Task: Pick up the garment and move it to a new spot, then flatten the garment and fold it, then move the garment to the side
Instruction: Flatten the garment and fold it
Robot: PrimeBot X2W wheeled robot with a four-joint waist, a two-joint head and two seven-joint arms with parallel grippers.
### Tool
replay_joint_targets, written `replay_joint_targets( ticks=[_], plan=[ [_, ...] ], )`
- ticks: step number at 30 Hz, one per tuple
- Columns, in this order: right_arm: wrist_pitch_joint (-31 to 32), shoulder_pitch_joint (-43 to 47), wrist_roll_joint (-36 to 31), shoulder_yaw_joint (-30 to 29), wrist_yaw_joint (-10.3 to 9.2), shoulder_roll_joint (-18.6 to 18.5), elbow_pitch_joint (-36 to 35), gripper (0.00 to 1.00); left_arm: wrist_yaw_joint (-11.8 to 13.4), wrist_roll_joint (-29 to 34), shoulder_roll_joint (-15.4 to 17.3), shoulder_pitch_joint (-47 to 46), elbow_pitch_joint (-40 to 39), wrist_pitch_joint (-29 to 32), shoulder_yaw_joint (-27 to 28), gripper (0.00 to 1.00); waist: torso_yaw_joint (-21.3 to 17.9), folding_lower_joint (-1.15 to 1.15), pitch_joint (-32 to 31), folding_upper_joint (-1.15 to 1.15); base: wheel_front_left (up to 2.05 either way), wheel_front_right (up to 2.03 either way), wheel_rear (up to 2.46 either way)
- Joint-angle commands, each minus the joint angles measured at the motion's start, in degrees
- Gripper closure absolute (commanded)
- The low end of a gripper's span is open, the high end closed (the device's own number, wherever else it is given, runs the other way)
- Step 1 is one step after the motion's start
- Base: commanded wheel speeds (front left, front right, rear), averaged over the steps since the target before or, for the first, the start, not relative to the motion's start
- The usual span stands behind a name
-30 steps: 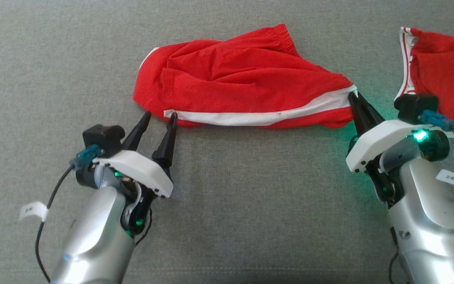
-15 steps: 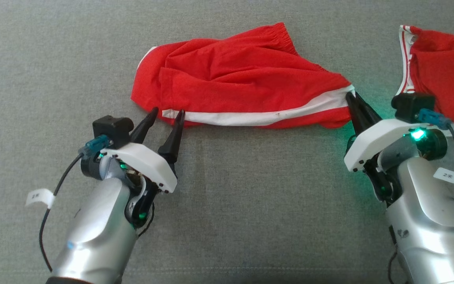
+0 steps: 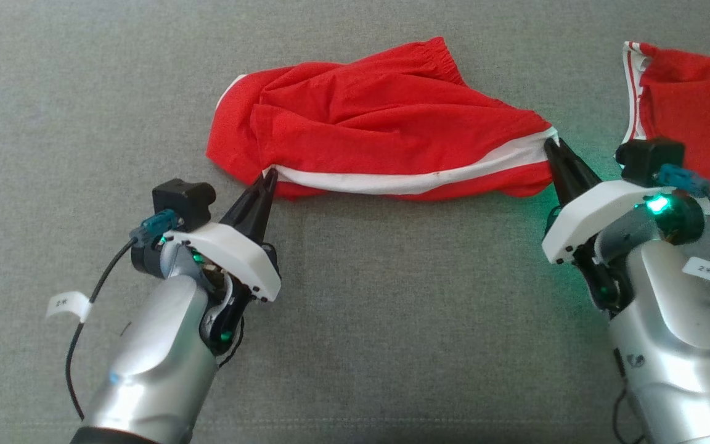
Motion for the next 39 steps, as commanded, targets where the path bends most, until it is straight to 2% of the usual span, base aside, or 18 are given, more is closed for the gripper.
replay_joint_targets(
  ticks=[1, 4, 11, 15, 19, 23, 28, 32, 34, 36, 37, 39],
  plan=[
    [-0.4, -1.6, -0.1, 1.3, 0.2, -0.6, -2.2, 1.0, -0.2, -0.5, 1.6, -2.3, -1.7, -0.7, 1.6, 1.0, 0.0, 0.0, -0.2, 0.0, 0.0, 0.0, 0.0],
    [0.2, -1.5, -0.8, 2.5, 0.2, -2.6, -3.5, 1.0, -0.3, -0.6, 2.1, -2.3, -3.0, -1.1, 1.2, 1.0, 0.1, 0.0, -0.9, 0.0, 0.0, 0.0, 0.0],
    [4.5, -3.6, 0.6, 5.8, 0.2, -11.4, -12.3, 1.0, -0.5, -1.9, 5.1, -3.2, -11.9, 0.9, 1.8, 1.0, -0.4, 0.0, -4.0, 0.0, 0.0, 0.0, 0.0],
    [8.3, -5.3, 3.2, 8.4, 0.2, -16.1, -18.1, 1.0, 0.6, -3.3, 6.8, -4.0, -19.4, 3.4, 3.6, 1.0, -1.0, 0.0, -6.6, 0.0, 0.0, 0.0, 0.0],
    [11.2, -7.2, 5.1, 9.4, 0.2, -18.4, -22.0, 1.0, 2.6, -4.0, 8.4, -4.7, -26.6, 6.1, 5.3, 1.0, -1.5, 0.0, -9.6, 0.0, 0.0, 0.0, 0.0],
    [13.5, -8.9, 7.1, 7.4, 0.2, -17.9, -24.3, 1.0, 4.8, -4.7, 9.3, -5.1, -32.4, 8.7, 6.8, 1.0, -1.7, 0.0, -13.0, 0.0, 0.0, 0.0, 0.0],
    [15.1, -8.6, 6.9, 3.4, 0.2, -15.4, -26.4, 1.0, 7.5, -5.1, 10.4, -4.0, -37.7, 11.5, 7.9, 1.0, -1.9, 0.0, -16.5, 0.0, 0.0, 0.0, 0.0],
    [22.0, -4.2, 7.0, 2.9, 0.2, -15.3, -28.7, 1.0, 8.6, -7.5, 11.0, -0.7, -42.0, 15.2, 8.2, 1.0, -2.2, 0.0, -17.7, 0.0, 0.0, 0.0, 0.0],
    [25.7, -1.9, 7.7, 0.8, 0.2, -14.7, -30.8, 1.0, 9.2, -8.7, 11.7, 1.3, -44.6, 17.0, 8.5, 1.0, -2.5, 0.0, -18.0, 0.0, 0.0, 0.0, 0.0],
    [31.8, 1.4, 9.0, -2.4, 0.2, -13.3, -35.0, 1.0, 10.3, -11.2, 12.8, 4.7, -49.0, 20.1, 9.4, 1.0, -2.9, 0.0, -18.3, 0.0, 0.0, 0.0, 0.0],
    [31.8, 1.4, 9.0, -2.4, 0.2, -13.3, -35.0, 1.0, 10.3, -11.2, 12.8, 4.7, -49.0, 20.1, 9.4, 1.0, -2.9, 0.0, -18.3, 0.0, 0.0, 0.0, 0.0],
    [36.2, 3.3, 9.7, -4.4, 0.2, -12.2, -38.5, 1.0, 10.9, -12.3, 14.0, 6.7, -52.2, 22.1, 9.9, 1.0, -3.2, 0.0, -18.2, 0.0, 0.0, 0.0, 0.0]
  ],
)
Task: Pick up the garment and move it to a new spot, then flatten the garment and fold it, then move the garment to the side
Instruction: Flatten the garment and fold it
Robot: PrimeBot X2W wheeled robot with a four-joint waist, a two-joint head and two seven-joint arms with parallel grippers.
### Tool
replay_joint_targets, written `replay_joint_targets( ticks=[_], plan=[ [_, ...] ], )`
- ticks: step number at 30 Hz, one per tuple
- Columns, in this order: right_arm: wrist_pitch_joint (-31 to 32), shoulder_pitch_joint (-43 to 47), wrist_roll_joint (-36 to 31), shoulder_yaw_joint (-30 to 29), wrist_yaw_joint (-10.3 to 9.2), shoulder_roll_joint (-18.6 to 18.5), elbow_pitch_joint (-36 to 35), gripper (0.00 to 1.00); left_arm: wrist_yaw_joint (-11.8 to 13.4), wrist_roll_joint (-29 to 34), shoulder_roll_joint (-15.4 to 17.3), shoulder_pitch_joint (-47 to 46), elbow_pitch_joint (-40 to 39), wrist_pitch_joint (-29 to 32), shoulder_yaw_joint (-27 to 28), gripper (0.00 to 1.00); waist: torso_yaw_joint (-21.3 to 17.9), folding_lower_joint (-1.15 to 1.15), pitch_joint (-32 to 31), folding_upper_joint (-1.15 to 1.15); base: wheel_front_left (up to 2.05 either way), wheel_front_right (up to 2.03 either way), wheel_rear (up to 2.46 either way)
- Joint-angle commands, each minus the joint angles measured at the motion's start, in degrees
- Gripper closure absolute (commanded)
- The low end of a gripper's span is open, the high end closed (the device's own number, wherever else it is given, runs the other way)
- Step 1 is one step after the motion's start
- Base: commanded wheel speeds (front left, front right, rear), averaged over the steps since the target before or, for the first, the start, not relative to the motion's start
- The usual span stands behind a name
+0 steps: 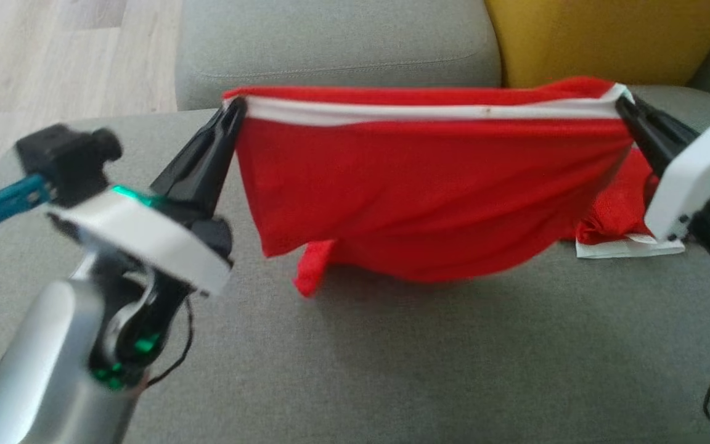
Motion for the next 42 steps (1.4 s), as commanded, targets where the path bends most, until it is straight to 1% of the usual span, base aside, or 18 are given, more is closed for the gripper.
replay_joint_targets(
  ticks=[1, 4, 7, 10, 12, 15, 20, 23, 25, 29, 33, 36, 37, 38, 41, 42],
  plan=[
    [1.7, -1.4, 0.6, -0.8, 0.2, 0.2, -3.5, 1.0, 0.6, -0.2, 2.6, -2.5, -3.1, 0.5, 3.9, 1.0, -0.2, 0.0, 0.2, 0.0, 0.0, 0.0, 0.0],
    [6.6, -0.7, 0.9, -3.5, 0.2, 2.8, -8.2, 1.0, 1.6, -0.8, 4.2, -1.6, -6.6, 2.6, 5.0, 1.0, -0.4, 0.0, 1.4, 0.0, 0.0, 0.0, 0.0],
    [9.1, -3.1, -0.3, -4.0, 0.2, 4.3, -10.5, 1.0, 1.7, -0.8, 5.0, -4.3, -7.3, 3.7, 5.8, 1.0, -0.5, 0.0, 4.2, 0.0, 0.0, 0.0, 0.0],
    [10.1, -8.4, 0.0, -4.3, 0.2, 7.3, -8.7, 1.0, 0.8, -1.1, 4.6, -10.3, -4.4, 4.2, 6.1, 1.0, -0.6, 0.0, 8.6, 0.0, 0.0, 0.0, 0.0],
    [8.3, -14.2, -0.6, -4.2, 0.2, 8.8, -5.6, 1.0, 0.0, -1.2, 4.1, -15.9, -0.1, 3.9, 6.6, 1.0, -0.5, 0.0, 11.8, 0.0, 0.0, 0.0, 0.0],
    [2.2, -24.7, -2.8, -2.8, 0.2, 9.5, 1.2, 1.0, -1.5, -0.5, 3.3, -26.3, 8.4, 2.2, 7.6, 1.0, -0.2, 0.0, 17.1, 0.0, 0.0, 0.0, 0.0],
    [-14.2, -41.7, -5.9, -2.2, 0.2, 10.7, 16.6, 1.0, -4.0, 2.7, 1.7, -44.3, 23.6, -4.6, 8.6, 1.0, 1.0, 0.0, 23.7, 0.0, 0.0, 0.0, 0.0],
    [-23.8, -49.0, -6.7, -2.2, 0.2, 11.5, 24.9, 1.0, -5.3, 3.4, 0.3, -52.0, 31.2, -9.1, 9.2, 1.0, 1.7, 0.0, 26.4, 0.0, 0.0, 0.0, 0.0],
    [-28.9, -51.8, -6.9, -2.1, 0.2, 11.8, 30.0, 1.0, -6.5, 3.5, -0.6, -54.9, 35.2, -11.6, 9.1, 1.0, 2.3, 0.0, 27.4, 0.0, 0.0, 0.0, 0.0],
    [-35.1, -52.5, -5.4, -1.0, 0.2, 12.4, 38.6, 1.0, -8.7, 3.9, -1.9, -56.3, 41.4, -15.3, 7.6, 1.0, 3.4, 0.0, 28.7, 0.0, 0.0, 0.0, 0.0],
    [-38.7, -49.4, -2.8, 1.6, 0.2, 12.5, 45.1, 1.0, -10.2, 4.3, -2.4, -53.5, 45.2, -18.1, 5.2, 1.0, 4.2, 0.0, 29.4, 0.0, 0.0, 0.0, 0.0],
    [-40.3, -46.2, -1.5, 4.2, 0.2, 11.6, 49.1, 1.0, -11.0, 4.9, -2.1, -49.4, 47.1, -19.6, 2.2, 1.0, 4.8, 0.0, 29.2, 0.0, 0.0, 0.0, 0.0],
    [-40.3, -46.2, -1.5, 4.2, 0.2, 11.6, 49.1, 1.0, -11.0, 4.9, -2.1, -49.4, 47.1, -19.6, 2.2, 1.0, 4.8, 0.0, 29.2, 0.0, 0.0, 0.0, 0.0],
    [-40.7, -44.0, -0.8, 6.2, 0.2, 10.8, 51.4, 1.0, -11.3, 4.9, -1.5, -46.2, 48.0, -20.3, 0.2, 1.0, 5.0, 0.0, 28.8, 0.0, 0.0, 0.0, 0.0],
    [-40.6, -41.1, 0.2, 9.1, 0.2, 9.5, 54.2, 1.0, -11.5, 4.0, -0.4, -41.0, 49.0, -20.7, -2.7, 1.0, 5.1, 0.0, 27.7, 0.0, 0.0, 0.0, 0.0],
    [-40.6, -41.1, 0.2, 9.1, 0.2, 9.5, 54.2, 1.0, -11.5, 4.0, -0.4, -41.0, 49.0, -20.7, -2.7, 1.0, 5.1, 0.0, 27.7, 0.0, 0.0, 0.0, 0.0]
  ],
)
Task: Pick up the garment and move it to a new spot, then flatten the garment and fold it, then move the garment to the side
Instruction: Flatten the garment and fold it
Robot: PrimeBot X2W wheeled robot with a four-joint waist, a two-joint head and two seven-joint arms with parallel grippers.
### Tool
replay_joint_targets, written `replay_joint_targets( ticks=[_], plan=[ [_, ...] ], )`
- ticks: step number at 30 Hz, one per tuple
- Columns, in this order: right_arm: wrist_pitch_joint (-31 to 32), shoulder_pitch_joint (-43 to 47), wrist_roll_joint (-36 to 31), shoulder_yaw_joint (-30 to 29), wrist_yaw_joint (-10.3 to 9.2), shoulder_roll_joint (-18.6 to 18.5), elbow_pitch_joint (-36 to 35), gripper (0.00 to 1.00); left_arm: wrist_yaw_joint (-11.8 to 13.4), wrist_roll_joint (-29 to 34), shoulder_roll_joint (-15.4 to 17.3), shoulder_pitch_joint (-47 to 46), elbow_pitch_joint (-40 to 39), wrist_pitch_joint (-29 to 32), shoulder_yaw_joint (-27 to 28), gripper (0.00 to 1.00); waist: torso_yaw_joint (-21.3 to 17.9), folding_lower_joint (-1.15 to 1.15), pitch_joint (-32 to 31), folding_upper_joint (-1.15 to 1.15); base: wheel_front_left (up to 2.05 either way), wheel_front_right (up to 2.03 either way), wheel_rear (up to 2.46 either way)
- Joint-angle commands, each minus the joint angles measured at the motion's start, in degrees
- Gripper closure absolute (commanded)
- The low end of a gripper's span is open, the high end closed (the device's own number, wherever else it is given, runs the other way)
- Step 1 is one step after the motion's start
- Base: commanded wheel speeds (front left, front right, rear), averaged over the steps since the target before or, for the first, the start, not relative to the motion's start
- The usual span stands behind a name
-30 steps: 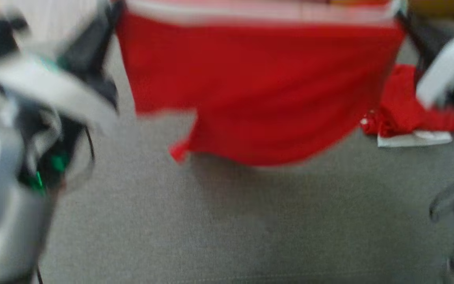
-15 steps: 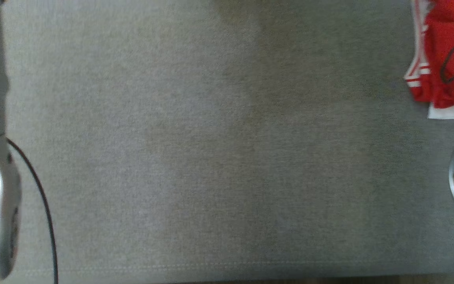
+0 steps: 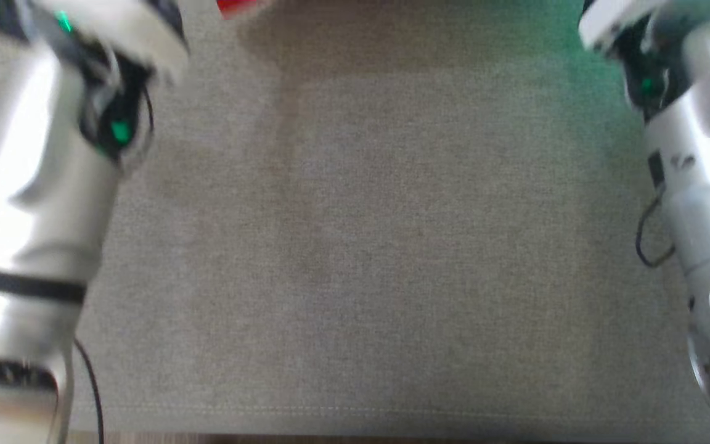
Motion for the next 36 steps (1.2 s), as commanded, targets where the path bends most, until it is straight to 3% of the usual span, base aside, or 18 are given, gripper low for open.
replay_joint_targets(
  ticks=[1, 2, 14, 28, 36],
  plan=[
    [0.1, 0.1, 0.6, 1.4, 0.18, -0.4, -1.2, 1.0, 0.1, -0.9, 4.0, -0.1, -1.5, -0.4, 0.9, 1.0, 0.1, 0.0, -0.9, 0.0, 0.0, 0.0, 0.0],
    [0.9, 2.1, 1.8, 3.6, 0.18, -1.1, -0.2, 1.0, 0.1, -2.2, 5.4, 3.3, -2.0, 0.2, -2.0, 1.0, 0.1, 0.0, -2.1, 0.0, 0.0, 0.0, 0.0],
    [9.2, 12.7, 8.9, 19.0, 0.18, -8.0, -3.4, 1.0, 0.1, -12.9, 14.7, 18.1, -8.0, 5.6, -13.9, 1.0, -0.5, 0.0, -9.1, 0.0, 0.0, 0.0, 0.0],
    [21.0, 22.6, 19.2, 29.2, 0.18, -17.2, -11.7, 1.0, 0.1, -24.4, 24.1, 28.5, -20.2, 13.8, -21.2, 1.0, -0.9, 0.0, -16.7, 0.0, 0.0, 0.0, 0.0],
    [27.6, 26.9, 23.9, 31.6, 0.18, -22.0, -16.7, 1.0, 0.1, -30.3, 28.1, 32.9, -27.6, 18.6, -24.6, 1.0, -1.2, 0.0, -19.9, 0.0, 0.0, 0.0, 0.0]
  ],
)
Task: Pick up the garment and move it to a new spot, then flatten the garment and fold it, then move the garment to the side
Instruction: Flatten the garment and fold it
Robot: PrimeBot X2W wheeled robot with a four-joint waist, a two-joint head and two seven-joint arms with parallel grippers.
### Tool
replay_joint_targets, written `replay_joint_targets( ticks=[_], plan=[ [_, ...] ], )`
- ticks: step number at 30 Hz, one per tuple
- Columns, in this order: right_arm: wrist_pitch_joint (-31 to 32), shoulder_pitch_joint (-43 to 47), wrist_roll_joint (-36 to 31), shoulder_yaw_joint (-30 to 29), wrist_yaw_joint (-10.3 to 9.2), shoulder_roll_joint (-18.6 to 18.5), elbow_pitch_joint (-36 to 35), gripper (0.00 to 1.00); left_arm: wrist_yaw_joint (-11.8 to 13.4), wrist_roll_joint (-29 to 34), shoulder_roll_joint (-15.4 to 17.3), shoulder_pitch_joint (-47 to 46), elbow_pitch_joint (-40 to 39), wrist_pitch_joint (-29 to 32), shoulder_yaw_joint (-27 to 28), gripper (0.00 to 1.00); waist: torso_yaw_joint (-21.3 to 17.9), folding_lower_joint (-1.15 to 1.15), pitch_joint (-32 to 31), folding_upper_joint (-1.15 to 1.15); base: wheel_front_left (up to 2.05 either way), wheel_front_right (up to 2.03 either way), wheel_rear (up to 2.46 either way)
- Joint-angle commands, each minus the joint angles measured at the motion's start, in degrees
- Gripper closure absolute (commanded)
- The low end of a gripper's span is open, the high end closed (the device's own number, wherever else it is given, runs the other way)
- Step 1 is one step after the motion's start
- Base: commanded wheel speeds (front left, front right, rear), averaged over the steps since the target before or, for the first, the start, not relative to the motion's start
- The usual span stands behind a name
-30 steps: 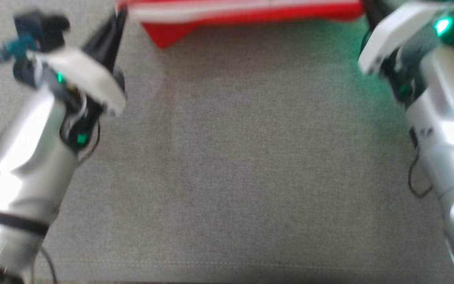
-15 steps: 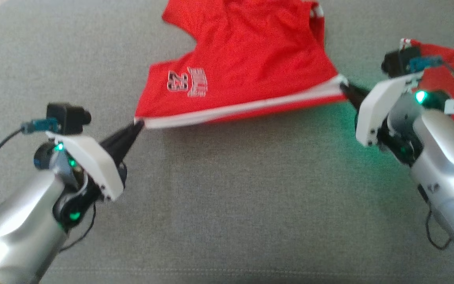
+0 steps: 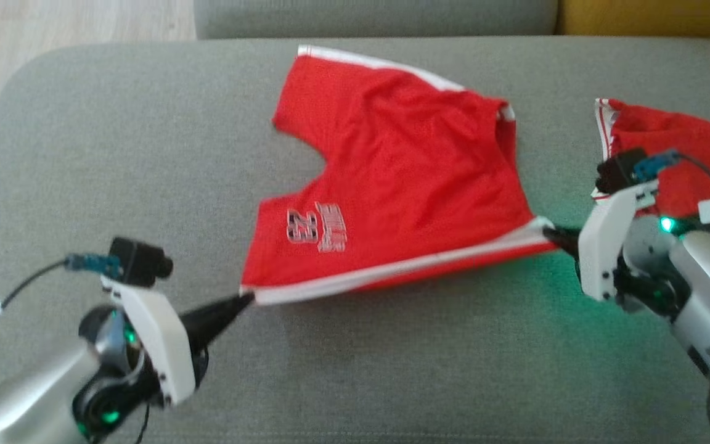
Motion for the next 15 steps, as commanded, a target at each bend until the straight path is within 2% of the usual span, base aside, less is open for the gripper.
replay_joint_targets(
  ticks=[1, 9, 11, 15],
  plan=[
    [1.0, 1.0, 0.9, -0.1, 0.18, -2.7, -1.6, 1.0, 0.1, -0.9, 4.1, -1.0, -1.8, 0.4, 2.4, 1.0, -0.2, 0.0, -0.9, 0.0, 0.0, 0.0, 0.0],
    [8.5, 5.6, 6.3, 1.1, 0.18, -6.3, -7.4, 1.0, 0.1, -5.3, 8.0, 2.6, -8.0, 3.8, -0.2, 1.0, -0.9, 0.0, -3.9, 0.0, 0.0, 0.0, 0.0],
    [14.0, 7.9, 9.1, 1.3, 0.18, -8.3, -9.7, 1.0, 0.1, -7.1, 9.6, 4.0, -10.4, 5.1, -0.8, 1.0, -1.3, 0.0, -4.8, 0.0, 0.0, 0.0, 0.0],
    [20.1, 10.4, 12.2, -0.1, 0.18, -10.7, -13.5, 1.0, 0.1, -9.2, 11.6, 5.2, -13.5, 6.3, -0.8, 1.0, -1.7, 0.0, -5.3, 0.0, 0.0, 0.0, 0.0]
  ],
)
